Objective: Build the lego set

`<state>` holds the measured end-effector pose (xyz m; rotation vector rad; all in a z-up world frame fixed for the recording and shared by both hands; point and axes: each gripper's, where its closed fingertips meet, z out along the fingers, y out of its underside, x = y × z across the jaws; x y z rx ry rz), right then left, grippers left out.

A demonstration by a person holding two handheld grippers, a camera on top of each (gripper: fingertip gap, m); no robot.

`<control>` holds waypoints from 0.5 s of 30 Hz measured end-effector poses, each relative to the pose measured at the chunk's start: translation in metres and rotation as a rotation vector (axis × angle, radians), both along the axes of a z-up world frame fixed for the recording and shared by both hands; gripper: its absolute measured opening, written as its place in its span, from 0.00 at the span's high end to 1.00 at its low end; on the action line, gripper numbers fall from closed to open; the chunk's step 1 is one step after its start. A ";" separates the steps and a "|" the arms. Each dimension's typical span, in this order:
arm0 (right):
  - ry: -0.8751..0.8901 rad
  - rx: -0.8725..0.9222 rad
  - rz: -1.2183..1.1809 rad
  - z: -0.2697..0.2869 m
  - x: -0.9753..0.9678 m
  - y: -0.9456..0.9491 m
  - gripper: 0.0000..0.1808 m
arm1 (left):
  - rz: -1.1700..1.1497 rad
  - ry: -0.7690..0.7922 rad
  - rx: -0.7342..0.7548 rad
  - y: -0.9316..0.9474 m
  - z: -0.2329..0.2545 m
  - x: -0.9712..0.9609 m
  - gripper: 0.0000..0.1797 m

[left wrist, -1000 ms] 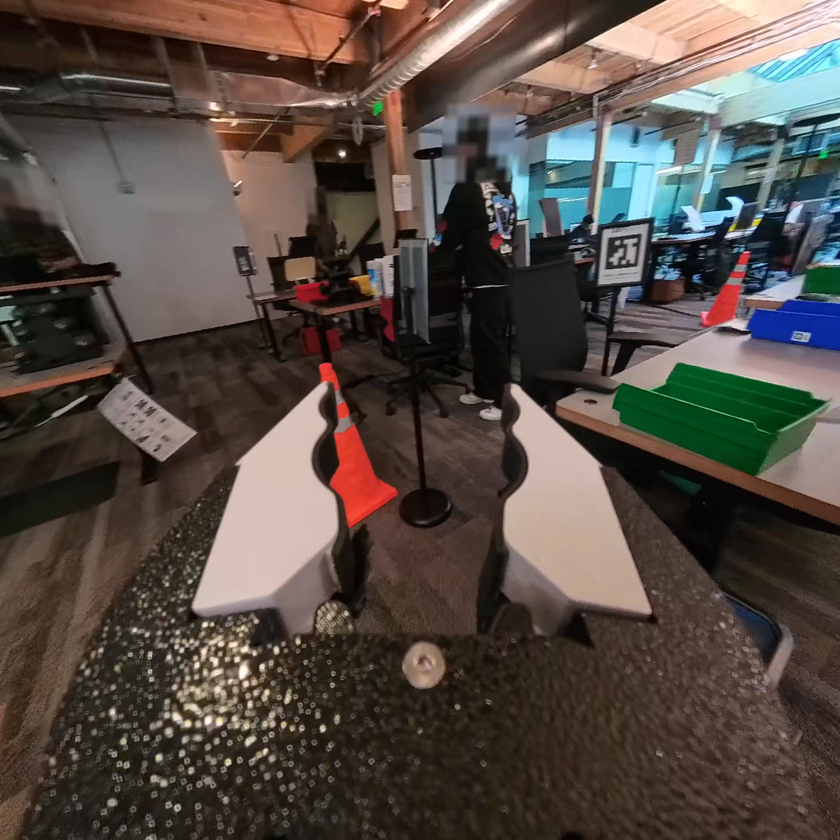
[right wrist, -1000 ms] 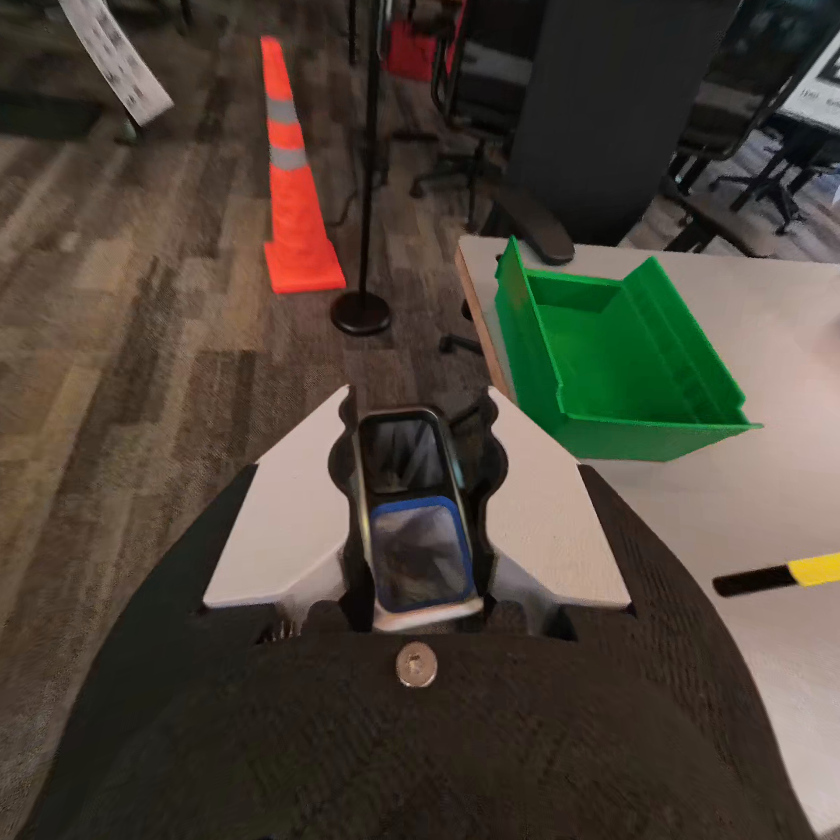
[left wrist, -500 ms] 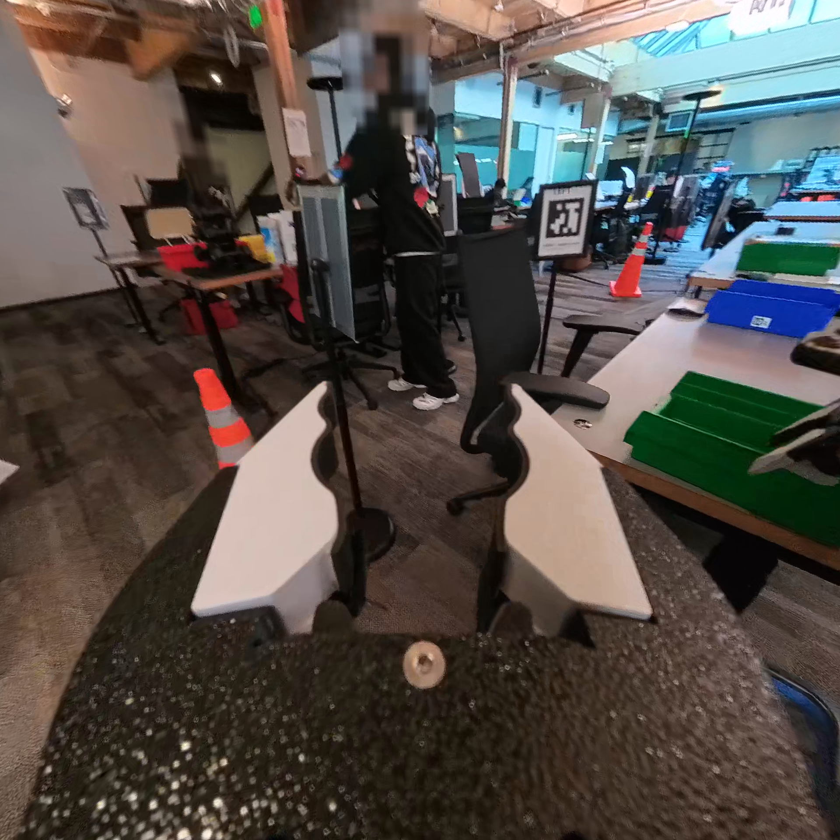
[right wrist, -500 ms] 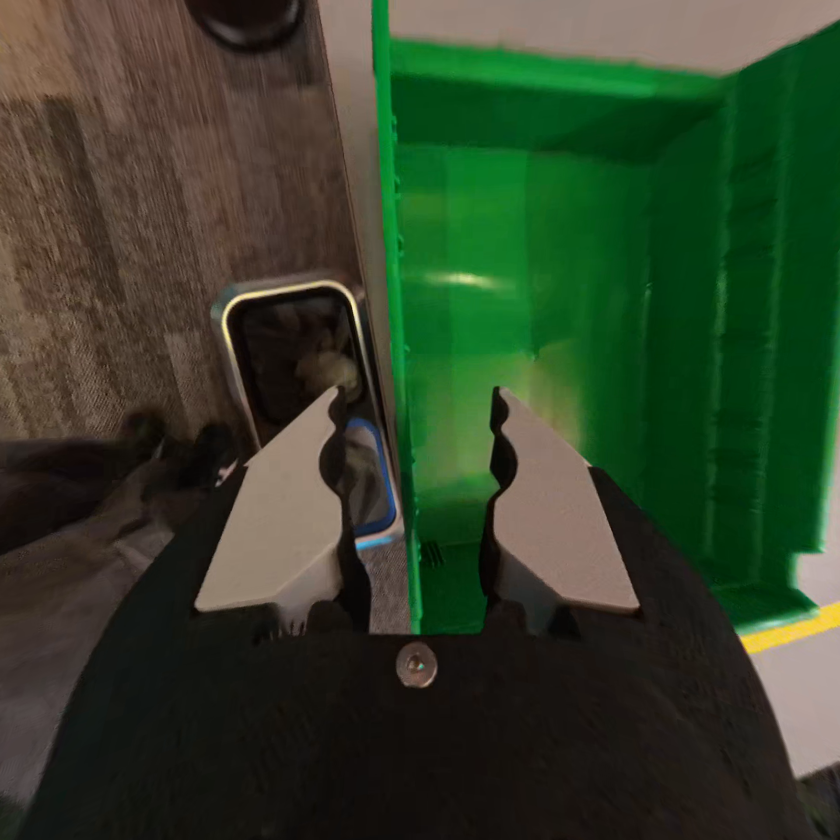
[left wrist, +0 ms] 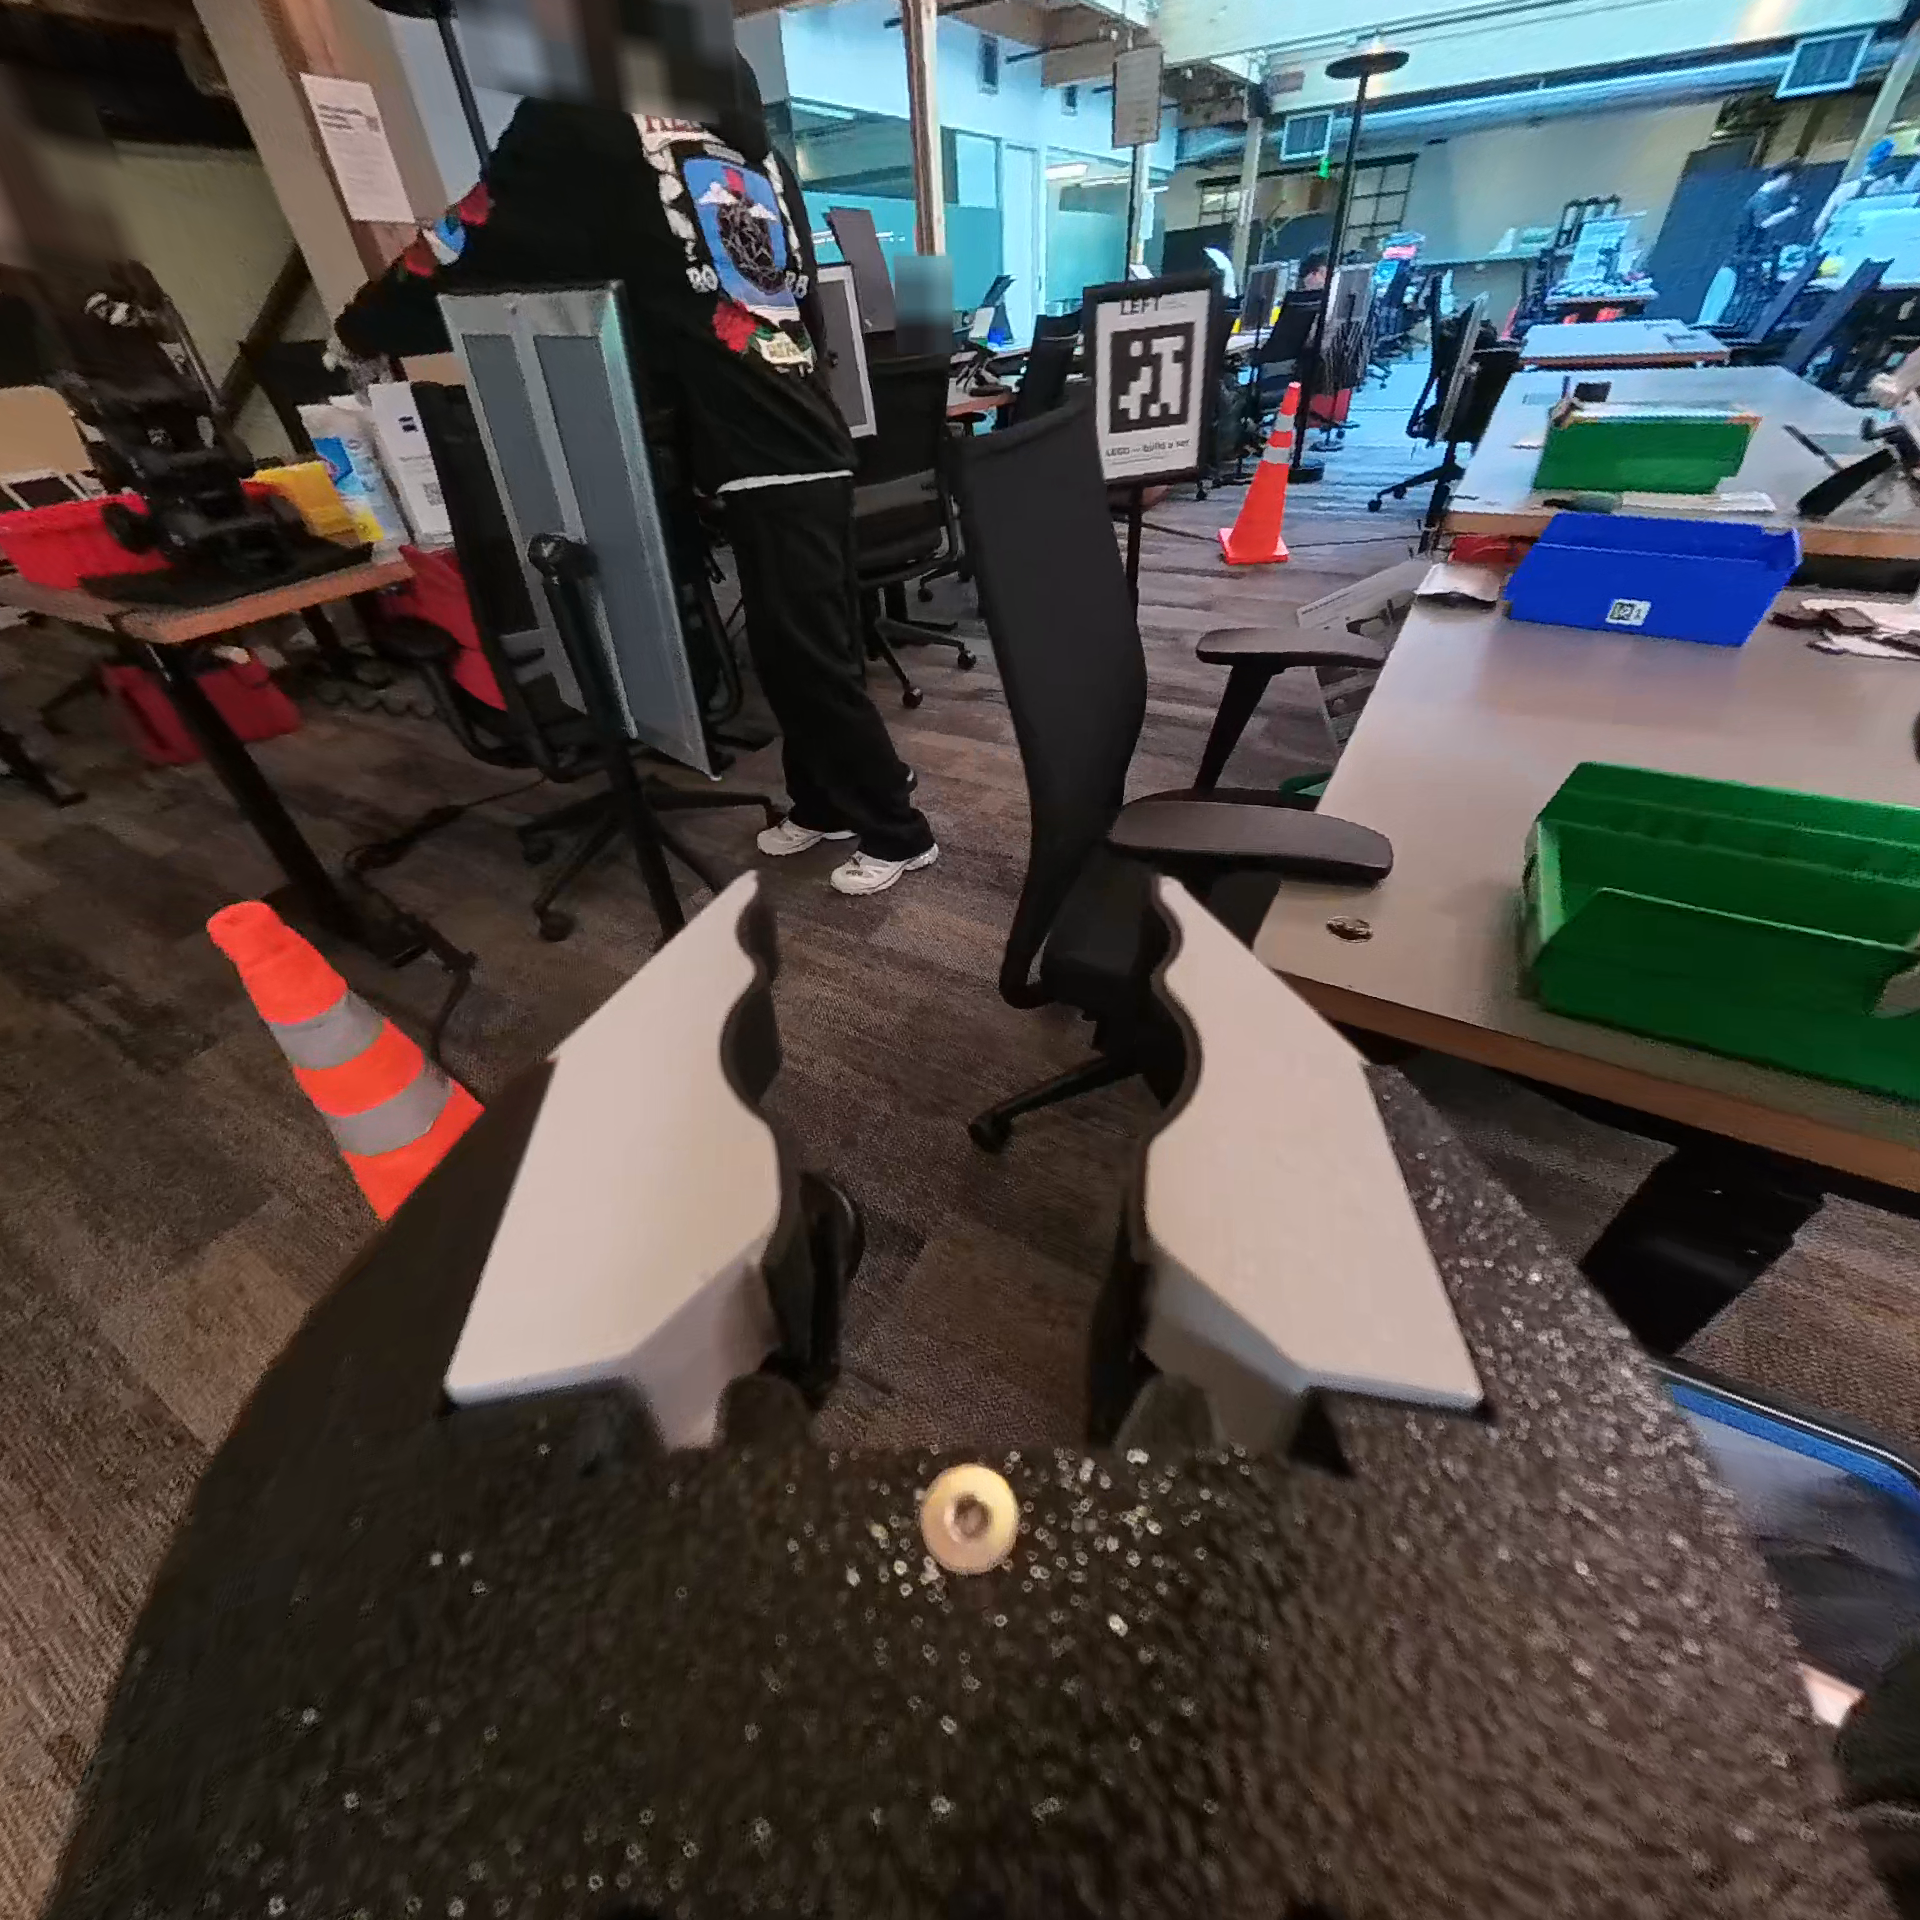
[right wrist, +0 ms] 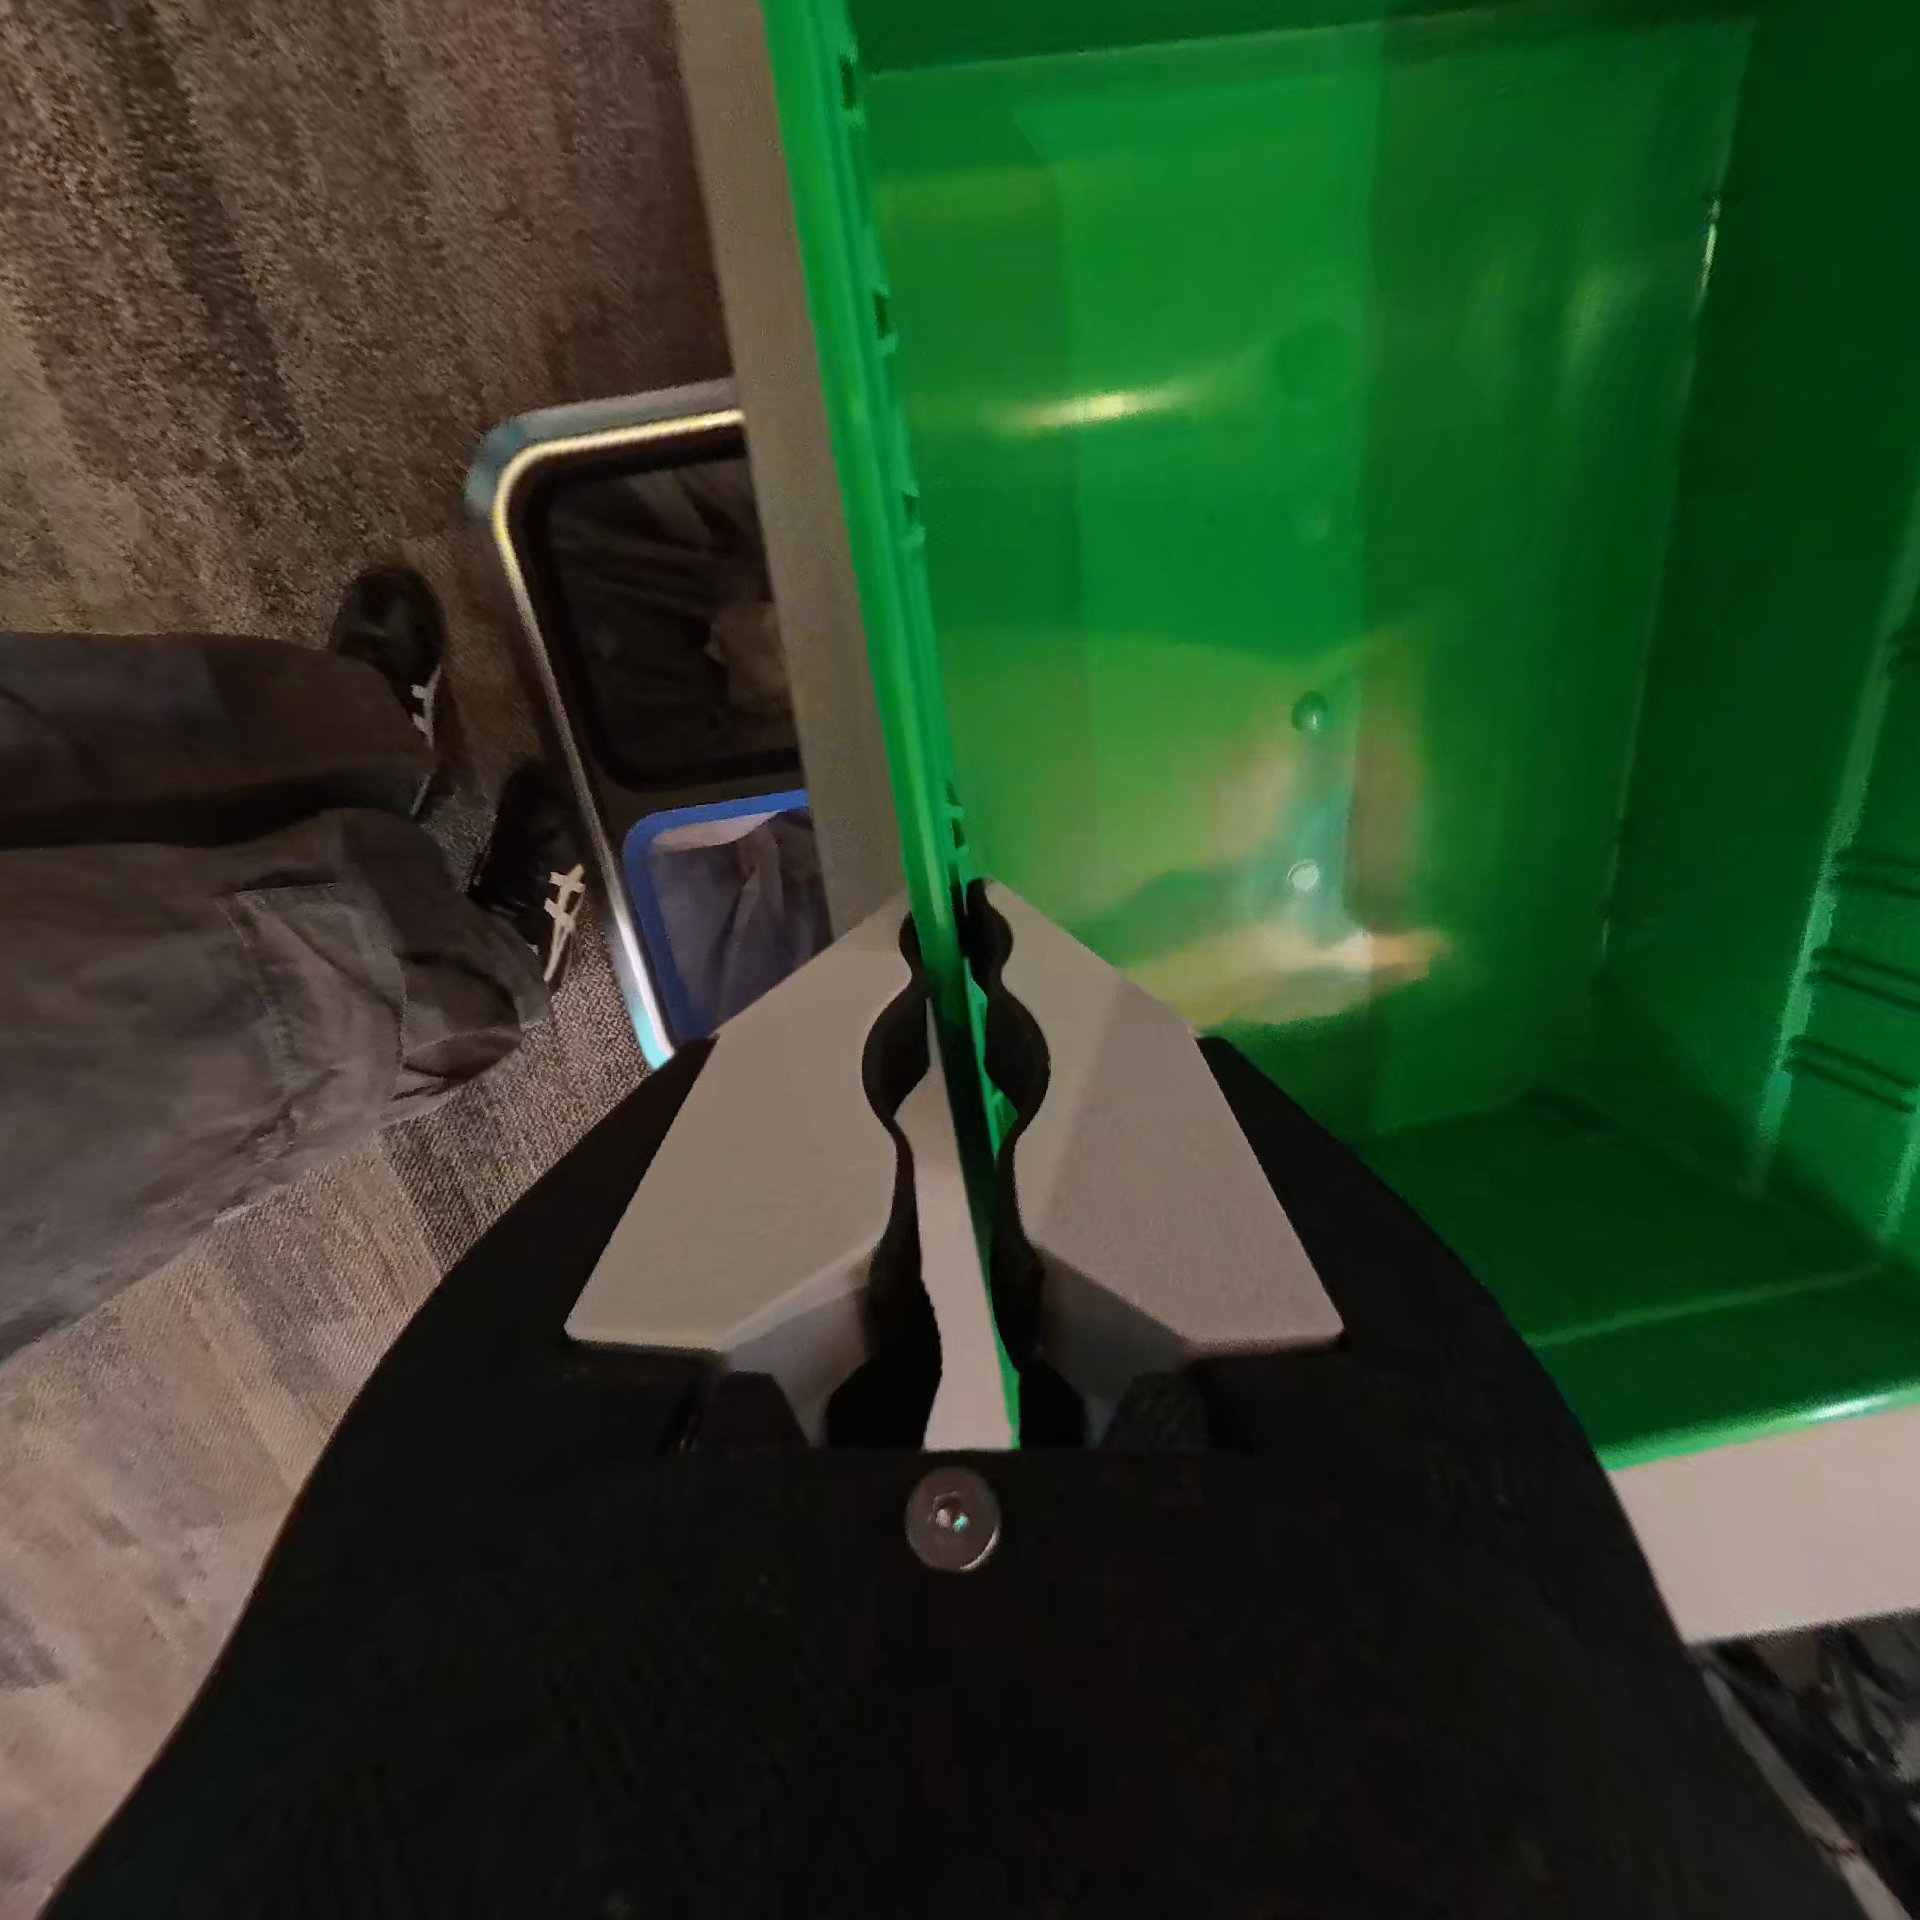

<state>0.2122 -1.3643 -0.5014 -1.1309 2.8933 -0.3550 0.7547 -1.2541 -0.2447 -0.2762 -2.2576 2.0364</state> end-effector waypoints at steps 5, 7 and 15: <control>-0.041 -0.055 -0.099 -0.004 -0.007 -0.005 0.88 | -0.012 -0.028 -0.013 -0.013 0.003 0.015 0.64; -0.058 -0.109 -0.185 0.007 -0.003 -0.011 0.64 | -0.003 -0.018 -0.017 -0.017 0.004 0.025 0.63; -0.468 -0.934 -0.143 0.234 0.161 -0.058 0.57 | 0.168 -0.003 -0.090 0.006 0.028 0.106 0.60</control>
